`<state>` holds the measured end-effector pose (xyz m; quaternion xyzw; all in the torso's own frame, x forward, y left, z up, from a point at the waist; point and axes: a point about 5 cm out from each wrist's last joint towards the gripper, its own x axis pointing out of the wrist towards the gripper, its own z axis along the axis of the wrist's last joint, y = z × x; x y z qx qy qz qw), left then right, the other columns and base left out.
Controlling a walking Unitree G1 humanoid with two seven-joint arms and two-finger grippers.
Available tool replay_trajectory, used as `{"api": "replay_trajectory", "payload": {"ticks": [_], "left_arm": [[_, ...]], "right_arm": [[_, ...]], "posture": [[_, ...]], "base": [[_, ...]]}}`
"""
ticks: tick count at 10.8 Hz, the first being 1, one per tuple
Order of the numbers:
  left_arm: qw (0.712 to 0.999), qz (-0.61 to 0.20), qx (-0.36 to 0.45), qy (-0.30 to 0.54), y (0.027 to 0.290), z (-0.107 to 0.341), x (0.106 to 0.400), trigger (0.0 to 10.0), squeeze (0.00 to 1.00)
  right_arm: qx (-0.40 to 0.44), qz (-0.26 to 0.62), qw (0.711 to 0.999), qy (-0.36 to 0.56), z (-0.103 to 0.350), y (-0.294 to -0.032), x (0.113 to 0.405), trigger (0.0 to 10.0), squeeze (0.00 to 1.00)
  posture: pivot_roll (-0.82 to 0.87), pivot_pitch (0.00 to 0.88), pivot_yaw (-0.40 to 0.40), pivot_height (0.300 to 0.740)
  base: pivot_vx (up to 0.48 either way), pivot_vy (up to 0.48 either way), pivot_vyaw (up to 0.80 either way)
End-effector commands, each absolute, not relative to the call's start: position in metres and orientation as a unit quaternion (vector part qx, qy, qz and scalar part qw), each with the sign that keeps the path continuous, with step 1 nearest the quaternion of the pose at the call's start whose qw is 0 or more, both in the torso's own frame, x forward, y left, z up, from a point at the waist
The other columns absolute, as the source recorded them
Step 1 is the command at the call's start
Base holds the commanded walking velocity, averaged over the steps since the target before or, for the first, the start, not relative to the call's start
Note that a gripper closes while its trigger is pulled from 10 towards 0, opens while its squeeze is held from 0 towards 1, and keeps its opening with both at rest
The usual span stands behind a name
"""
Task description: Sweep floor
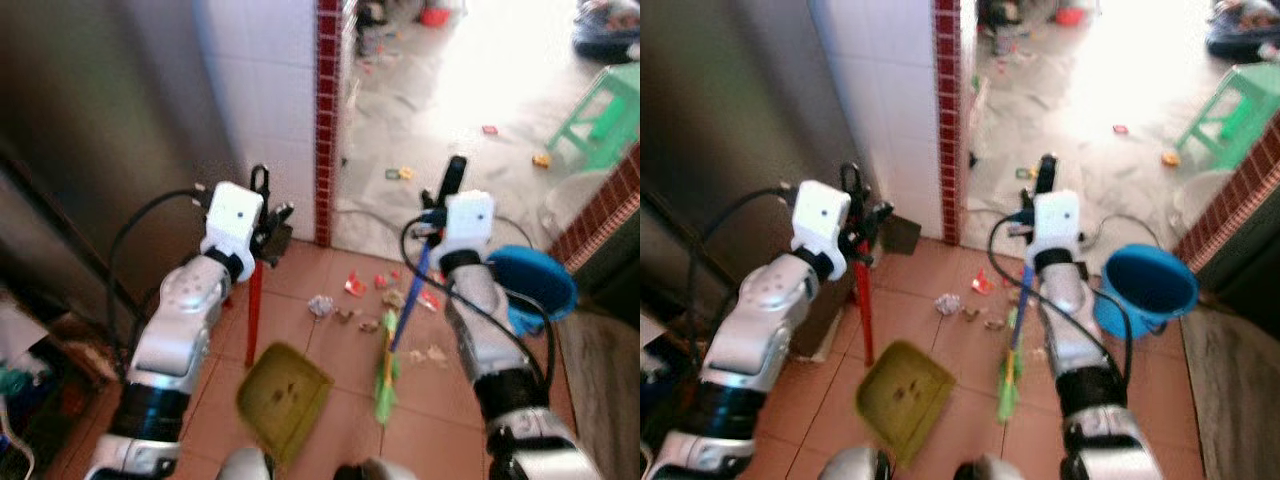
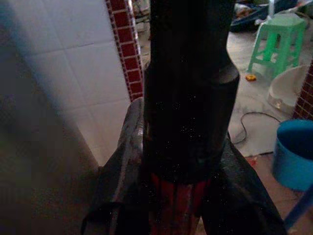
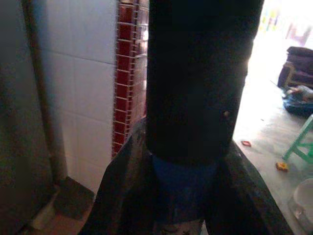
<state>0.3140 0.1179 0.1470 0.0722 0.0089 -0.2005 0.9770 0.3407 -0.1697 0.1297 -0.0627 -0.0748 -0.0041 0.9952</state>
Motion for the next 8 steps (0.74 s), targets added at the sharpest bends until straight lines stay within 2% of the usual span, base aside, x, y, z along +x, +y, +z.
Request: {"api": "replay_trajectory", "payload": {"ticks": [1, 3, 5, 7, 8], "left_arm": [[0.976, -0.199, 0.079, -0.032, 0.113, 0.162, 0.320, 10.0, 0.00], [0.986, -0.141, 0.067, -0.066, 0.107, 0.167, 0.327, 10.0, 0.00], [0.988, -0.127, 0.065, -0.064, 0.110, 0.161, 0.318, 10.0, 0.00], [0.995, -0.087, 0.044, -0.032, 0.123, 0.138, 0.301, 10.0, 0.00], [0.995, -0.073, 0.064, -0.025, 0.127, 0.133, 0.297, 10.0, 0.00]], "right_arm": [[-0.065, -0.019, 0.995, -0.078, 0.136, -0.176, 0.346, 10.0, 0.00], [-0.083, -0.003, 0.991, -0.101, 0.155, -0.168, 0.358, 10.0, 0.00], [-0.075, 0.011, 0.992, -0.101, 0.149, -0.157, 0.358, 10.0, 0.00], [-0.067, -0.003, 0.992, -0.107, 0.145, -0.161, 0.351, 10.0, 0.00], [-0.059, -0.019, 0.993, -0.102, 0.141, -0.171, 0.345, 10.0, 0.00]], "posture": [[0.03, 0.000, -0.008, 0.740], [0.01, 0.000, -0.058, 0.740], [0.05, 0.000, -0.034, 0.740], [0.05, 0.000, -0.021, 0.740], [0.05, 0.000, -0.029, 0.740]], "base": [[0.000, 0.000, 0.00], [0.000, 0.000, 0.00], [0.000, 0.000, 0.00], [0.000, 0.000, 0.00], [0.000, 0.000, 0.00]]}}
